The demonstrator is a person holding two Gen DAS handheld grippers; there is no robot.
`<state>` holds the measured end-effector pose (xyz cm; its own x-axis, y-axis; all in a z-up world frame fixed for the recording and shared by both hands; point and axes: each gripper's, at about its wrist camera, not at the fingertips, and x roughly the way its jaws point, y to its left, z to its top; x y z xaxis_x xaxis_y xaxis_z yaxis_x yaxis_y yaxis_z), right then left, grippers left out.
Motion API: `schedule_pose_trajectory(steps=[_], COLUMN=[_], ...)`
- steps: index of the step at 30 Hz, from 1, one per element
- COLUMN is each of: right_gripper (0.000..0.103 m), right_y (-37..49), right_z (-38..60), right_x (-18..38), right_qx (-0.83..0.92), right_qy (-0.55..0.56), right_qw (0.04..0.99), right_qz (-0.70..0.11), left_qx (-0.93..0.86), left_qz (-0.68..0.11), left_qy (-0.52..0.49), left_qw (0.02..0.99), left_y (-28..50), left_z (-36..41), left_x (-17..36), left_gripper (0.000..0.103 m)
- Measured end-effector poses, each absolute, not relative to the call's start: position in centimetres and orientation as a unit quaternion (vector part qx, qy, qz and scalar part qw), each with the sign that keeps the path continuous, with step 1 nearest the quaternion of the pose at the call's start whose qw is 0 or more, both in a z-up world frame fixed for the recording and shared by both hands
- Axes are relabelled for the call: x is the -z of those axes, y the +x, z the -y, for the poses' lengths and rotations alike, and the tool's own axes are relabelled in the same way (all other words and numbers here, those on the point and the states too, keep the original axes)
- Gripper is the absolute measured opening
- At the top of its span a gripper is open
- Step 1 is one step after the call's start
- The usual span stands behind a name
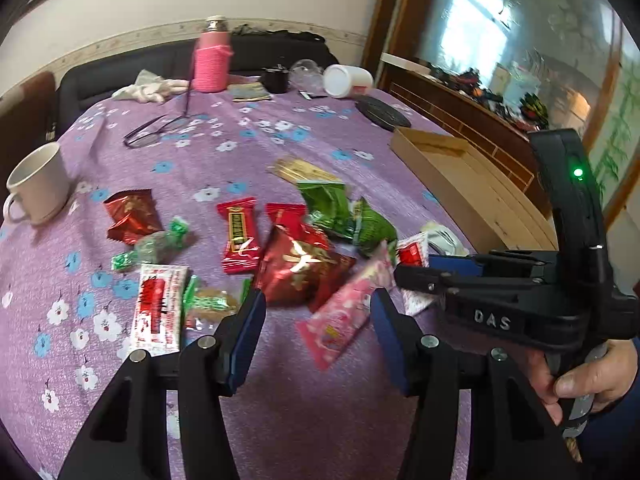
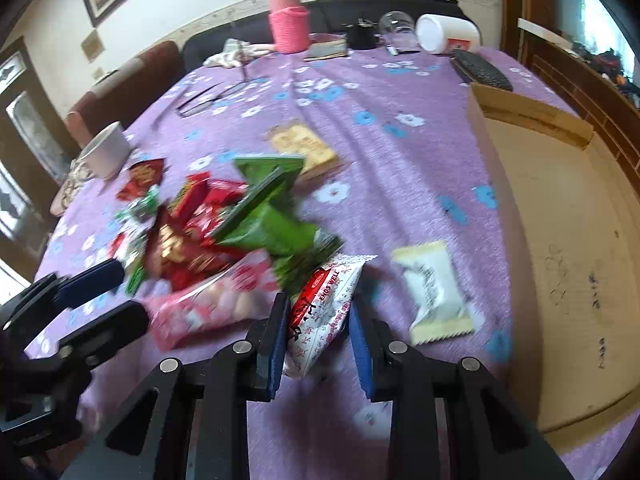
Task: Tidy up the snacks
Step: 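Carry the pink candy in the left gripper toward the cardboard tray while the right gripper carries a red-white packet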
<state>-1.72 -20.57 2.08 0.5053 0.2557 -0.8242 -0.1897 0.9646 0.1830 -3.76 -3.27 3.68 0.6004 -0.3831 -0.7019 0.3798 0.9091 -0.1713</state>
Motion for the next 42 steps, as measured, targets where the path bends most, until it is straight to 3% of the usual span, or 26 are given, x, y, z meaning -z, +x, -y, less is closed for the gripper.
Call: schedule_pose_trajectory(steps=[11,13,14,19,21,23,30,32,33,42], right_gripper=[0.026,0.026,0.026,0.026,0.027,0.027,0.027,0.027,0.027,0.025], right_y=[-4.5,-4.7,-4.8,-5.4,-5.5,-5.6,-5.8,-5.9,-6.0,-7.0], right_z=[23.6,23.8,23.9,24.3,24.6,24.8,25.0,25.1,25.1,25.7], right_x=[-1.6,-1.5,-1.5,-1.4,-1.4,-1.4,-1.3,-1.4,-1.4,-3.2], right_qx=[-0.142,-0.142,-0.143,-0.145,-0.145,-0.145,-0.143,-0.144,-0.144,-0.165], right_qy=[0.104,0.109,0.109,0.110,0.109,0.110,0.110,0.113,0.112,0.124], right_qw=[0.873,0.871,0.870,0.868,0.867,0.867,0.868,0.868,0.868,0.873], right_qz=[-0.456,-0.458,-0.459,-0.462,-0.464,-0.464,-0.463,-0.462,-0.461,-0.441], left_qx=[0.214,0.206,0.206,0.194,0.206,0.206,0.191,0.189,0.185,0.220], left_qz=[-0.420,-0.419,-0.422,-0.413,-0.414,-0.422,-0.436,-0.435,-0.435,-0.438], left_qy=[0.096,0.120,0.123,0.144,0.151,0.157,0.141,0.140,0.135,0.077], left_qw=[0.877,0.876,0.874,0.878,0.874,0.869,0.868,0.869,0.871,0.868], left_y=[-2.8,-2.4,-2.3,-3.4,-4.3,-4.7,-2.6,-2.8,-2.9,-3.9], left_z=[7.4,8.3,8.6,9.3,9.6,10.0,10.2,10.2,10.0,9.3], left_x=[-2.8,-2.5,-2.3,-2.4,-2.6,-2.4,-1.0,-1.0,-1.0,-3.2], left_gripper=[0.053,0.047,0.039,0.038,0.031,0.029,0.030,0.019,0.018,0.018])
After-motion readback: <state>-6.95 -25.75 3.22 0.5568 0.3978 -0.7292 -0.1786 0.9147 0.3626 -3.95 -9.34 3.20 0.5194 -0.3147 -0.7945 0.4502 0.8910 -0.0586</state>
